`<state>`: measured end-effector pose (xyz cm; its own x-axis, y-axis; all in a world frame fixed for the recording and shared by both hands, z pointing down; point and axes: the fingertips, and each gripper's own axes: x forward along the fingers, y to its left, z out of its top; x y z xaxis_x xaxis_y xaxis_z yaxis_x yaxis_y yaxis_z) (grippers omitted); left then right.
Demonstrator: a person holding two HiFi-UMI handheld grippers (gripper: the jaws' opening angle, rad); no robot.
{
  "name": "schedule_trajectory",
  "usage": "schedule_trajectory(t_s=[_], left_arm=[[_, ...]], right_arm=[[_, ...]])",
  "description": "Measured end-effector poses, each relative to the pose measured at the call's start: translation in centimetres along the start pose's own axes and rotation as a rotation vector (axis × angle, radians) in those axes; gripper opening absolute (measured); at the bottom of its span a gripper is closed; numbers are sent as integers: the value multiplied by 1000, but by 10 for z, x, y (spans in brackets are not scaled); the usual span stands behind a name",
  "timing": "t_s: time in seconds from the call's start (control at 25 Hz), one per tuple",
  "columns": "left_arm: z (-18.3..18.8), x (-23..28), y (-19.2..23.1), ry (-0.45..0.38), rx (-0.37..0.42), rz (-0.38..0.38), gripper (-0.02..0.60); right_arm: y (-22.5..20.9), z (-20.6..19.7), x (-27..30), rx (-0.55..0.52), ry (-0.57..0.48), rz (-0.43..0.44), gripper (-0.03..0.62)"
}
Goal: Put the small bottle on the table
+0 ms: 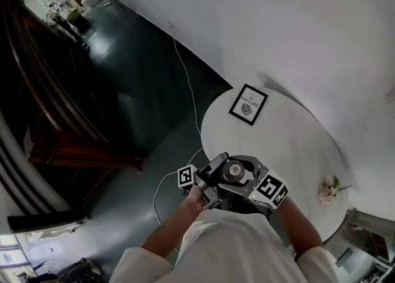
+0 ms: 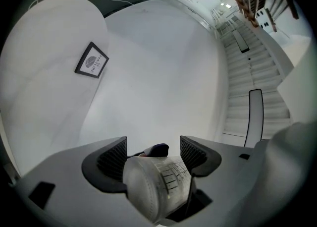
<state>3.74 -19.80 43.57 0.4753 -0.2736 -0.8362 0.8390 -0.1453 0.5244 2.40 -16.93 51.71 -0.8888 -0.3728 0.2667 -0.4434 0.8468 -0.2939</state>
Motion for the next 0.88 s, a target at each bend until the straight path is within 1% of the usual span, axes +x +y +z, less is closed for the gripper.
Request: schedule_trajectory(t_s=[0.04, 0.16, 0.2, 0.24, 0.28, 0.32, 0.44, 0.6, 0.88], left_arm=[[8, -12, 12, -33, -26, 101, 319], [33, -53, 56, -151, -104, 456, 319], [41, -65, 68, -182, -124, 554, 319], [47, -74, 76, -200, -137, 624, 319], [52, -80, 80, -205, -143, 660, 319], [56, -83, 81, -202, -145, 673, 321], [69, -92, 82, -194, -150, 682, 321], [82, -100, 86, -187, -163, 699, 321], [108, -113, 89, -211, -184, 712, 321]], right_arm=[[-4, 1, 3, 6, 0, -10, 347], [-13, 4, 14, 26, 0, -31, 347], [-16, 4, 18, 33, 1, -36, 347], [-19, 3, 21, 41, 4, -40, 347], [-22, 1, 25, 52, 6, -44, 347], [-26, 0, 27, 66, 6, -48, 347], [-38, -5, 33, 101, 6, -65, 347], [-51, -12, 40, 109, 30, -97, 347], [-84, -23, 47, 139, 51, -156, 347]])
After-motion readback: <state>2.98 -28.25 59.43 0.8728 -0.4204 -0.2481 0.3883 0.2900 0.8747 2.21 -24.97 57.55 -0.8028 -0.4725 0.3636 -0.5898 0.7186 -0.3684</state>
